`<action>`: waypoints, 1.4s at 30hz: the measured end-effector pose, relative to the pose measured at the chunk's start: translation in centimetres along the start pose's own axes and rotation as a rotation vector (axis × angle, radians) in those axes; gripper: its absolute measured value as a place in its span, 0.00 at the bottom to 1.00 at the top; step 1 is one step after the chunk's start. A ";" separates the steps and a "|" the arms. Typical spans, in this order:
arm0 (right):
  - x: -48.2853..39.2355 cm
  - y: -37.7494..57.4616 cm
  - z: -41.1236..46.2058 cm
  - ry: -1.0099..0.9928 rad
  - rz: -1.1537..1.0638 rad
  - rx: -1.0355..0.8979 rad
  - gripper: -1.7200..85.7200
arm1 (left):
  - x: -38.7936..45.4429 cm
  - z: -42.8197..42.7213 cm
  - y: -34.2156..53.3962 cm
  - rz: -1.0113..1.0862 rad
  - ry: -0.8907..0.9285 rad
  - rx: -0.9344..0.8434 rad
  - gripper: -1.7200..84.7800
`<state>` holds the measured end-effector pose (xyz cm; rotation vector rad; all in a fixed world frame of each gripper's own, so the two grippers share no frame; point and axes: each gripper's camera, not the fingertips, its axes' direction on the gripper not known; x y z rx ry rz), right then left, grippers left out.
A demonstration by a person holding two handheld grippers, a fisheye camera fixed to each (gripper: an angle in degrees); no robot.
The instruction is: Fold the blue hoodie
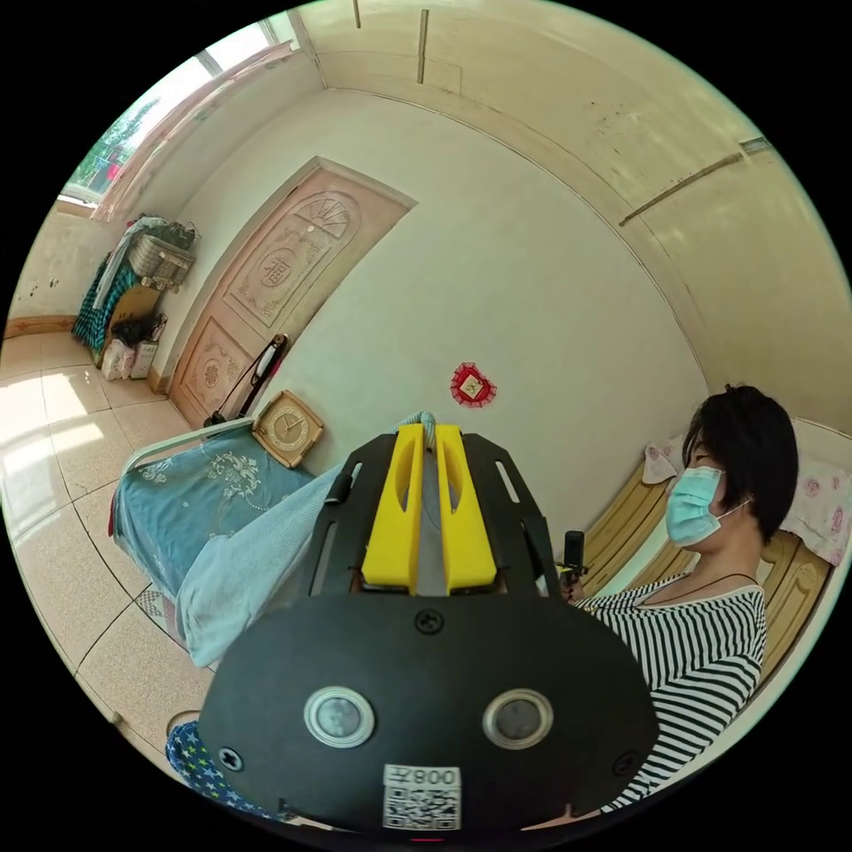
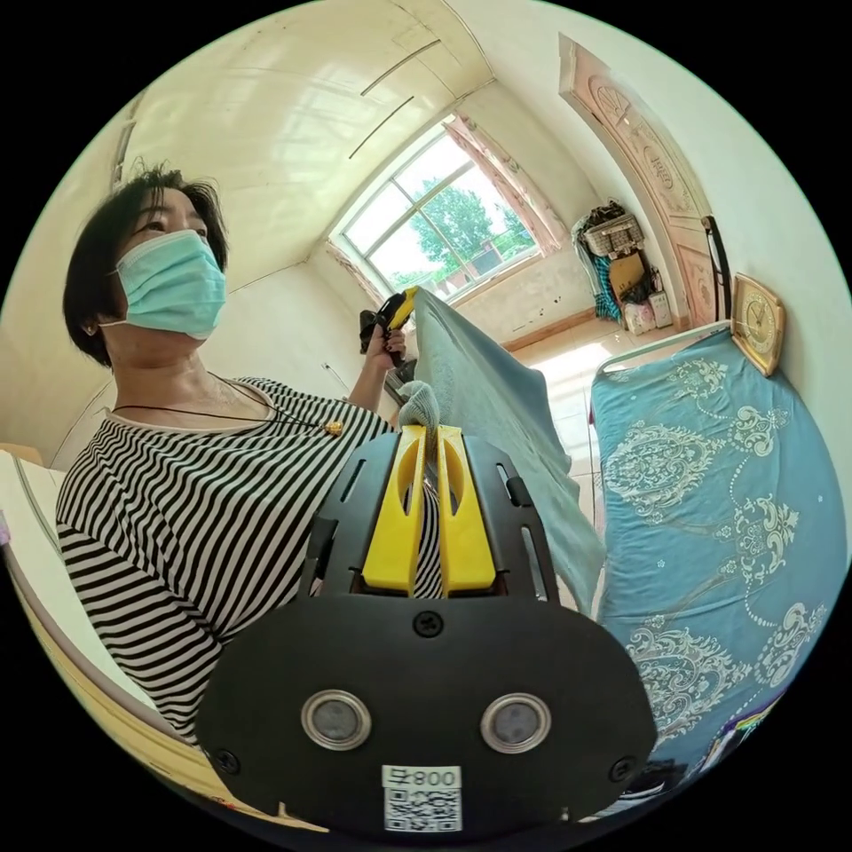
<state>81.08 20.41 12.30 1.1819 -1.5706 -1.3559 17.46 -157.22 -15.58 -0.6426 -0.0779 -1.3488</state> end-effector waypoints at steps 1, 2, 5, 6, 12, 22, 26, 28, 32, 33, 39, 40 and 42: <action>0.3 0.2 -0.2 -0.003 -0.005 0.000 0.04 | 0.2 0.8 -1.1 0.008 0.000 0.002 0.05; 0.9 0.6 -0.6 -0.010 -0.016 0.000 0.04 | 0.4 1.7 -2.2 0.017 0.002 0.007 0.05; 2.2 1.6 -2.0 -0.012 -0.050 0.007 0.04 | 0.9 5.1 -5.2 0.038 0.010 0.006 0.05; 2.6 2.1 -2.8 -0.003 -0.063 0.015 0.04 | 1.0 6.0 -5.9 0.043 0.011 0.002 0.05; 7.1 4.4 -8.1 0.047 -0.073 0.105 0.04 | 0.2 17.4 -13.6 0.079 0.028 -0.083 0.05; 27.4 2.5 -19.6 0.496 0.305 0.141 0.05 | -12.0 55.7 -25.3 -0.019 0.098 -0.386 0.06; 43.9 5.6 -23.2 0.637 0.772 0.150 0.05 | -21.4 72.8 -23.5 -0.088 -0.043 -0.650 0.06; 49.0 9.6 -23.5 0.635 0.980 0.165 0.04 | -25.3 76.2 -21.8 -0.132 0.022 -0.704 0.07; 52.2 19.5 -21.1 0.624 1.226 0.243 0.03 | -34.3 79.1 -17.0 -0.181 -0.022 -0.930 0.09; 52.2 22.3 -19.5 0.613 1.271 0.224 0.03 | -35.6 79.1 -15.9 -0.198 -0.045 -0.975 0.09; 50.2 35.1 -10.6 0.494 1.554 0.143 0.03 | -44.7 77.7 -4.6 -0.427 -0.228 -1.401 0.11; 50.0 36.0 -10.0 0.481 1.578 0.159 0.03 | -45.0 77.9 -2.9 -0.443 -0.251 -1.463 0.12; 50.0 38.7 -8.0 0.417 1.639 0.221 0.04 | -44.8 78.8 -0.8 -0.444 -0.275 -1.550 0.13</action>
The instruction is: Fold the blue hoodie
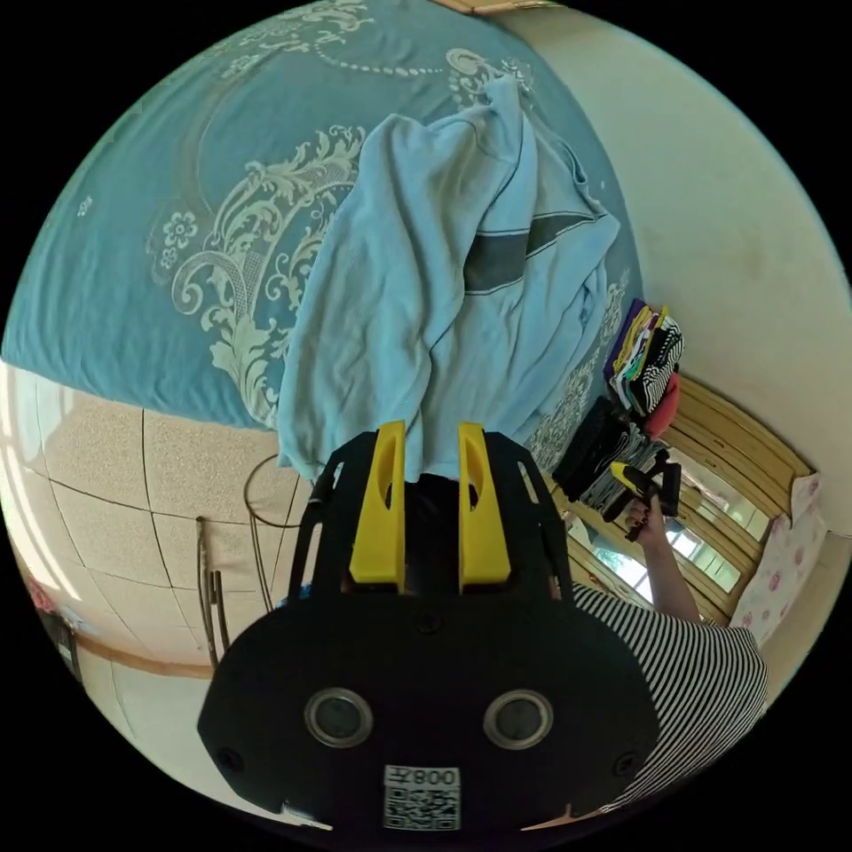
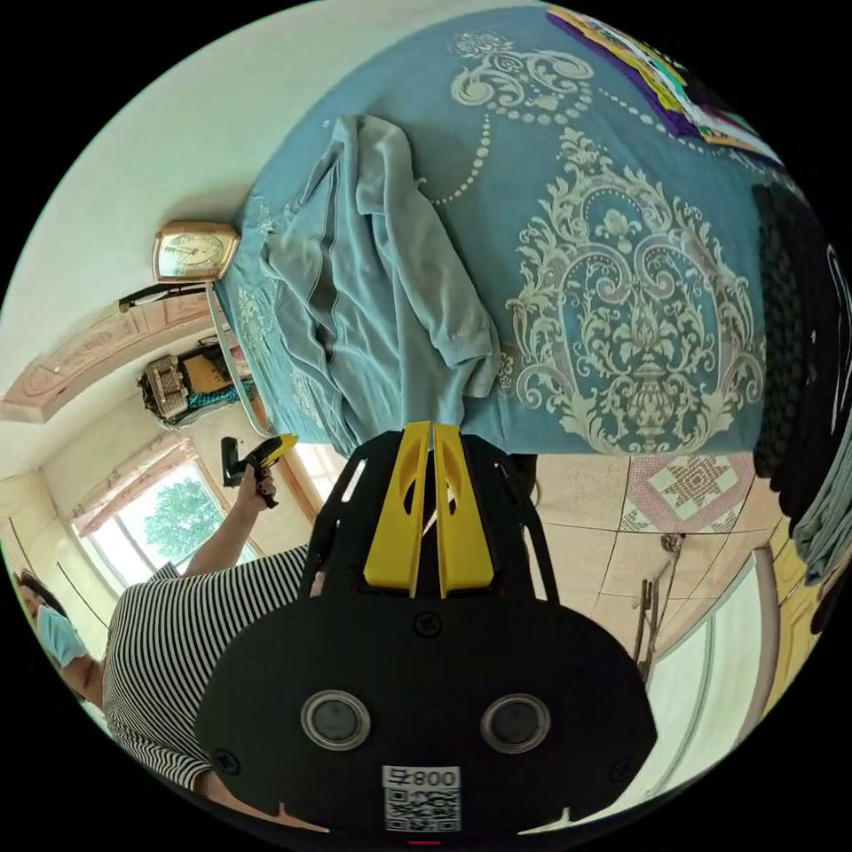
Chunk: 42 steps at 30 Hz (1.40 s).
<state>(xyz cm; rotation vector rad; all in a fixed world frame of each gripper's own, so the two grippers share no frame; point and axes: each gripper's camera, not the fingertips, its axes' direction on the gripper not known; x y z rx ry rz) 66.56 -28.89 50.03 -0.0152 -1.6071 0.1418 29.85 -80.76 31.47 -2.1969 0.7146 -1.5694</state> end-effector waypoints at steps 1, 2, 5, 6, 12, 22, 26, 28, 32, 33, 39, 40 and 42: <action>0.4 0.0 0.4 -0.006 0.014 0.002 0.05 | 0.6 1.2 -0.8 0.005 -0.022 -0.053 0.13; 0.8 -0.4 1.1 -0.013 0.032 0.005 0.05 | 1.3 2.3 -1.7 0.019 -0.052 -0.102 0.14; 0.4 -2.6 2.2 0.007 0.022 0.019 0.07 | 3.5 3.8 -4.0 0.064 -0.172 -0.167 0.14; -0.1 -3.9 2.5 0.040 0.003 0.022 0.08 | 3.8 3.9 -4.5 0.071 -0.194 -0.173 0.14; -2.4 -10.8 5.8 0.235 -0.119 -0.022 0.10 | 5.3 4.0 -9.4 0.065 -0.298 -0.164 0.14; -1.1 -18.1 12.5 0.522 -0.228 -0.122 0.09 | 3.0 3.9 -13.7 -0.026 -0.288 -0.191 0.07; 0.5 -18.8 12.5 0.504 -0.226 -0.143 0.05 | 2.6 2.2 -13.7 -0.009 -0.264 -0.192 0.06; 0.9 -18.7 11.9 0.505 -0.242 -0.161 0.04 | 2.6 0.9 -13.4 0.013 -0.264 -0.191 0.06; 1.4 -17.6 8.6 0.586 -0.320 -0.209 0.03 | 2.2 -4.8 -12.2 0.066 -0.258 -0.155 0.05; 1.6 -17.0 6.9 0.632 -0.345 -0.213 0.03 | 2.0 -6.0 -12.0 0.068 -0.251 -0.139 0.05; 4.3 -15.8 -6.0 0.814 -0.331 -0.127 0.03 | 0.1 -20.8 -11.5 0.054 -0.361 0.056 0.05; 4.6 -15.9 -7.6 0.842 -0.319 -0.110 0.03 | -0.4 -24.3 -11.3 0.030 -0.446 0.136 0.06; 6.0 -16.8 -14.2 0.938 -0.235 -0.007 0.03 | -1.7 -29.6 -11.1 -0.029 -0.528 0.270 0.06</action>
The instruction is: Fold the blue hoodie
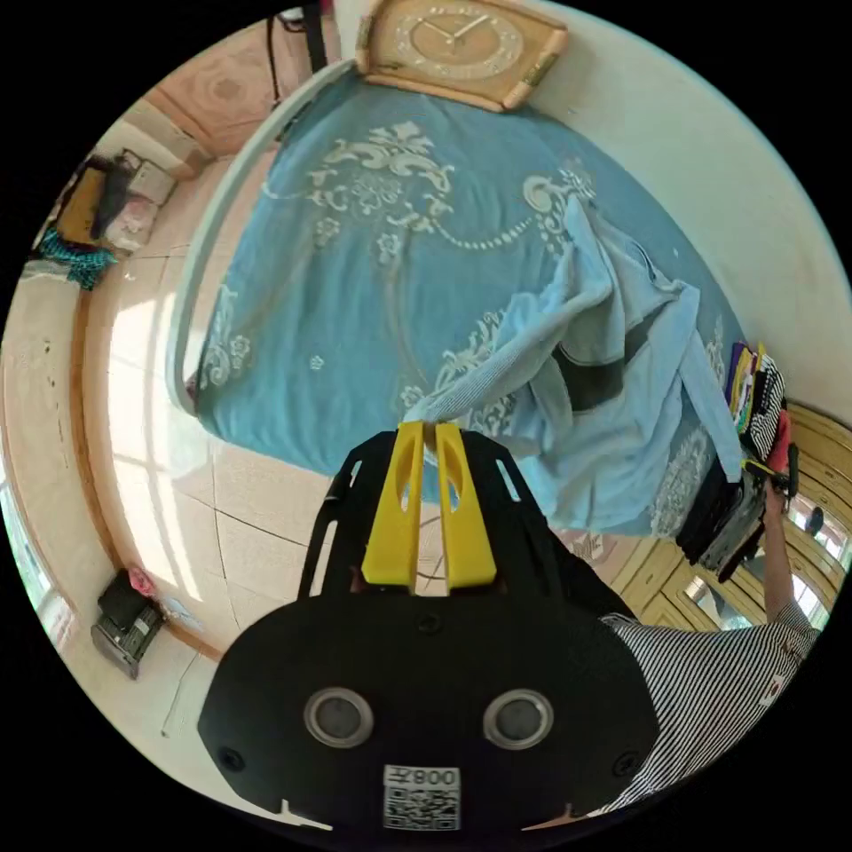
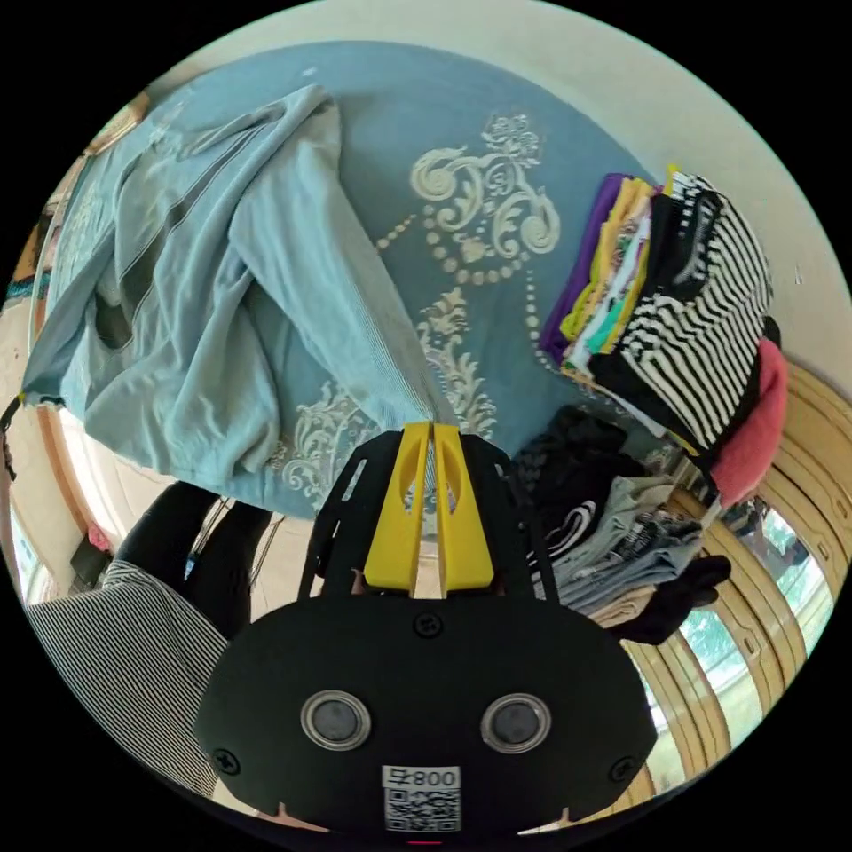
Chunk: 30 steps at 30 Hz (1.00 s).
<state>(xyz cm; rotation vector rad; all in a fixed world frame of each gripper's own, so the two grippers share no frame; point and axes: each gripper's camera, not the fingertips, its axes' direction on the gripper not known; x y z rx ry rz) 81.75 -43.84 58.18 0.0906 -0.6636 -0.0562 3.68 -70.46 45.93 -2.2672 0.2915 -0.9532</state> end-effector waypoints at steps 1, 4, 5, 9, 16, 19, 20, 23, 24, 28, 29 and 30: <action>1.6 0.0 -0.7 0.001 0.036 0.015 0.03 | -2.7 -1.9 -0.5 -0.086 -0.031 0.067 0.06; 7.6 0.2 -2.9 -0.022 0.210 0.079 0.04 | -7.0 -4.3 0.0 -0.267 -0.056 0.205 0.07; 8.8 0.8 -3.2 -0.023 0.260 0.108 0.04 | -7.5 -3.7 0.5 -0.283 -0.026 0.217 0.08; 8.7 4.5 0.4 -0.145 0.313 0.150 0.07 | -5.7 2.3 2.2 -0.200 0.142 0.110 0.10; 1.2 10.8 13.7 -0.638 0.237 -0.033 0.10 | -1.0 18.0 7.0 -0.136 0.418 -0.293 0.13; -2.0 12.4 17.9 -0.708 0.215 -0.119 0.10 | -1.2 20.8 8.0 -0.169 0.468 -0.355 0.14; -2.8 12.7 18.9 -0.713 0.210 -0.139 0.10 | -1.5 21.3 8.0 -0.170 0.476 -0.361 0.14; -3.6 12.9 20.7 -0.753 0.208 -0.156 0.11 | -2.0 21.5 7.3 -0.148 0.464 -0.357 0.14; -3.6 12.9 21.0 -0.754 0.211 -0.150 0.11 | -2.1 21.5 7.2 -0.144 0.462 -0.355 0.14; -3.9 12.7 22.2 -0.734 0.205 -0.160 0.11 | -2.5 22.5 6.1 -0.123 0.456 -0.358 0.14; -4.1 12.7 22.6 -0.734 0.197 -0.165 0.11 | -2.3 22.9 5.9 -0.108 0.453 -0.364 0.14; -4.3 12.8 22.9 -0.734 0.190 -0.166 0.11 | -2.3 23.2 5.9 -0.102 0.446 -0.370 0.14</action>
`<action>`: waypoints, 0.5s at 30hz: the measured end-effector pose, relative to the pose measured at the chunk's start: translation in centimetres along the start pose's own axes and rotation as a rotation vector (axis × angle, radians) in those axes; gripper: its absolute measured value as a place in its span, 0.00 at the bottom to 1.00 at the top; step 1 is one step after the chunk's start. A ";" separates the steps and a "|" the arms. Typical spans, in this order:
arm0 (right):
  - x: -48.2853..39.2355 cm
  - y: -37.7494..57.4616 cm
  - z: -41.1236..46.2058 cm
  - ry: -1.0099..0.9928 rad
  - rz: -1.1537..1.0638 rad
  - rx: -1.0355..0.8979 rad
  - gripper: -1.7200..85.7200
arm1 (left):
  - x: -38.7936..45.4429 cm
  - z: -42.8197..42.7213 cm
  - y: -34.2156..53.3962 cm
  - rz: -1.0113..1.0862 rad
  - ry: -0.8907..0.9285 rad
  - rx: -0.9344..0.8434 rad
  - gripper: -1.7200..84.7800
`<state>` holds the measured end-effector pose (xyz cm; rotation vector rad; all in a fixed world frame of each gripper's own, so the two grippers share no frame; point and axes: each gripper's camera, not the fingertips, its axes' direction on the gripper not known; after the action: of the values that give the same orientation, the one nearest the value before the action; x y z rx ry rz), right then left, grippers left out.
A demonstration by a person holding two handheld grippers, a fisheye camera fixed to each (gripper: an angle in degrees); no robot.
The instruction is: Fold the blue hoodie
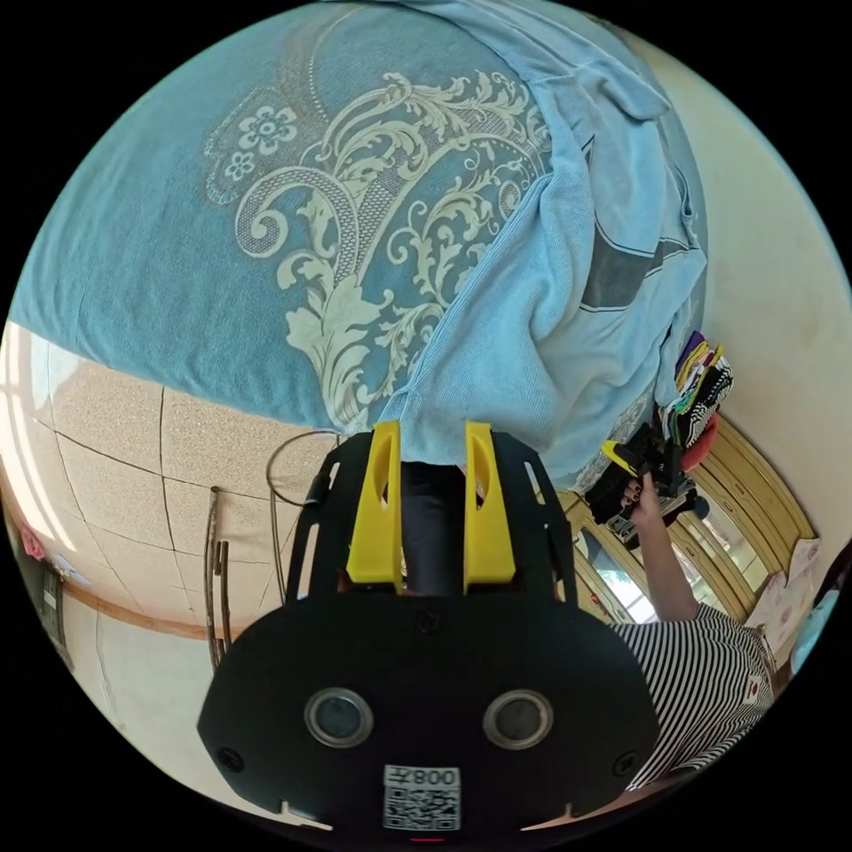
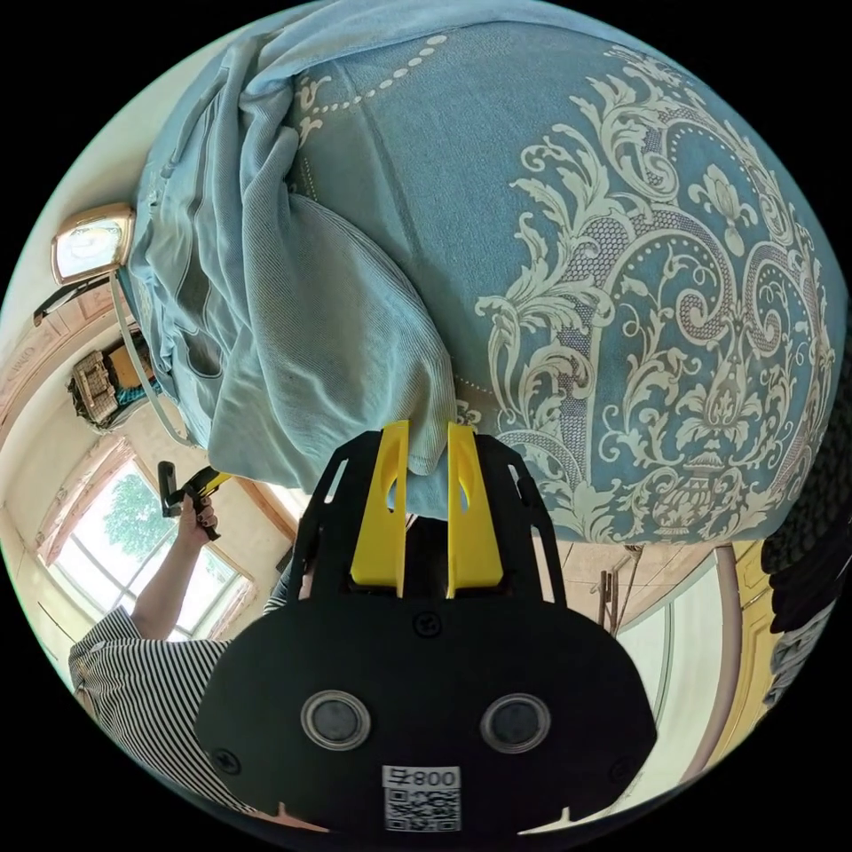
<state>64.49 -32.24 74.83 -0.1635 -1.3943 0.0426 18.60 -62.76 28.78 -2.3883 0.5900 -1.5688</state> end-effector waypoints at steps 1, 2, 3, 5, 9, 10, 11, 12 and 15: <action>0.0 0.1 0.2 0.007 -0.004 0.001 0.11 | 0.0 0.5 -0.2 0.009 -0.021 -0.015 0.14; 0.1 0.3 0.5 0.019 -0.013 0.001 0.11 | -0.1 1.0 -0.4 0.020 -0.039 -0.027 0.14; 0.3 0.5 0.7 0.027 -0.024 0.002 0.10 | -0.1 1.3 -0.5 0.023 -0.048 -0.032 0.14; 0.6 0.8 1.0 0.036 -0.033 0.004 0.10 | -0.5 2.2 -0.6 0.028 -0.056 -0.035 0.14; 1.6 2.0 1.3 0.028 -0.062 0.019 0.09 | -1.2 2.8 -0.6 0.039 -0.068 -0.014 0.13; 1.7 2.2 1.3 0.025 -0.067 0.023 0.09 | -1.4 2.9 -0.6 0.054 -0.082 -0.009 0.13; 1.9 2.7 1.5 0.024 -0.080 0.031 0.09 | -1.6 2.9 -0.5 0.065 -0.086 -0.003 0.12; 2.0 3.1 1.6 0.027 -0.093 0.040 0.09 | -1.8 2.9 -0.4 0.069 -0.081 0.001 0.12; 2.2 4.4 2.0 0.032 -0.122 0.066 0.09 | -2.5 2.0 0.5 0.090 -0.099 0.056 0.12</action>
<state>63.21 -27.46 76.65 -0.0237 -1.3663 -0.0156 19.47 -62.10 25.68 -2.3480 0.6161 -1.4035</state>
